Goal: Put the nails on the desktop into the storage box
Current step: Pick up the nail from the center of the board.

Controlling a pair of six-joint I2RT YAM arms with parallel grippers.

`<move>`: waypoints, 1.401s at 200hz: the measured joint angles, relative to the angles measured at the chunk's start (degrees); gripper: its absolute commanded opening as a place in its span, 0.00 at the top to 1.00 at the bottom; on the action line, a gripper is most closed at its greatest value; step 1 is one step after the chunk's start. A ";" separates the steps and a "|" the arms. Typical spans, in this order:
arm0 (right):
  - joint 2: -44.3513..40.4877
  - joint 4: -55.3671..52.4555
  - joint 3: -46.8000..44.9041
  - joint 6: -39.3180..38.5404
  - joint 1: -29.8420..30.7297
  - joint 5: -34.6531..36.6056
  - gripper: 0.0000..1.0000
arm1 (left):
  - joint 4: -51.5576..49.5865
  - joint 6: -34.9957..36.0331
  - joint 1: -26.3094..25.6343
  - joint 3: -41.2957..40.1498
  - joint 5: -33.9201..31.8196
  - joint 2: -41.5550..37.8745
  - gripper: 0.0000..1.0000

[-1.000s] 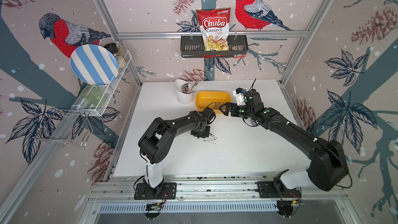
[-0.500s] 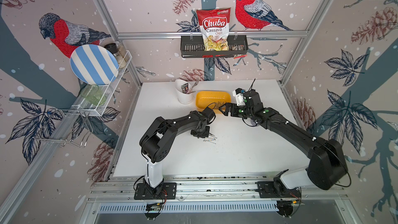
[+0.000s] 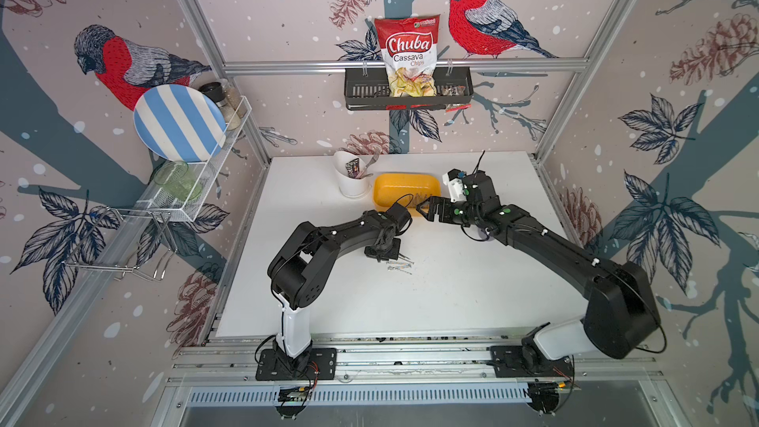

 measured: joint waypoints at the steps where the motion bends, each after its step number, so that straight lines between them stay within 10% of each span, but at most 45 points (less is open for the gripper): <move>1: 0.02 0.00 0.00 0.07 0.00 0.00 0.00 | 0.00 0.02 0.00 0.00 0.00 0.00 0.99; 191: 2.27 0.26 0.31 0.92 0.55 0.00 0.00 | -10.99 3.02 1.29 11.45 1.53 -4.33 1.00; 280: 2.23 -0.90 3.45 1.01 -2.95 1.42 0.00 | -13.03 7.76 7.13 35.93 4.44 7.41 1.00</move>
